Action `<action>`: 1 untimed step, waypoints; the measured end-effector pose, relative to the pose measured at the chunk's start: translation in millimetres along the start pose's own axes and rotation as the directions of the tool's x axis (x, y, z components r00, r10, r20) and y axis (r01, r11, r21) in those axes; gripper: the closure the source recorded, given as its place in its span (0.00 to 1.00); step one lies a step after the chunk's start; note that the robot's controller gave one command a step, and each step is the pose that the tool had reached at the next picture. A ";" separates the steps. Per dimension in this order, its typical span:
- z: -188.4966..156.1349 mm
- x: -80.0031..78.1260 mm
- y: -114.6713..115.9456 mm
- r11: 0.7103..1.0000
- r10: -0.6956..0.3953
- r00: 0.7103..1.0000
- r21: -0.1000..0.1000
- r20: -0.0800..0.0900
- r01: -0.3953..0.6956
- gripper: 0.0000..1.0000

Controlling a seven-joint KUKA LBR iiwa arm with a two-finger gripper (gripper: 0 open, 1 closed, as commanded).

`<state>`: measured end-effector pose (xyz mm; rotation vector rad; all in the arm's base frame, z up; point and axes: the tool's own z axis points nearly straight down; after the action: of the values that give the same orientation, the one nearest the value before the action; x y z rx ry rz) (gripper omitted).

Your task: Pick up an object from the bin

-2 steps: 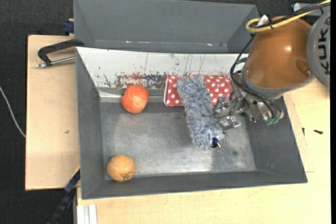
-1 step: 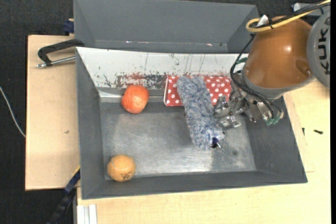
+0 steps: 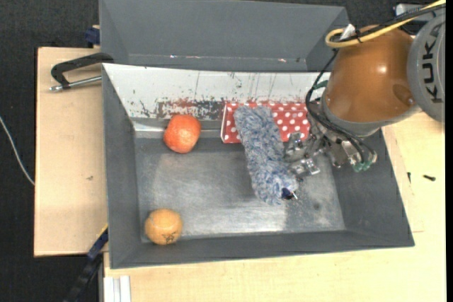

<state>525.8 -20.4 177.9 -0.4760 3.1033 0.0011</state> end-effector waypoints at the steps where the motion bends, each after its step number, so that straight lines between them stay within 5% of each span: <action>1: 8.1 -3.4 -6.1 1.000 0.004 1.000 -0.001 0.000 -0.004 1.00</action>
Offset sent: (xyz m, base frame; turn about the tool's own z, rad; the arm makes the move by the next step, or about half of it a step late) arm 0.0073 -0.0019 -0.0110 0.0220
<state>530.9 -25.1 169.9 -0.4690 3.1041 0.0025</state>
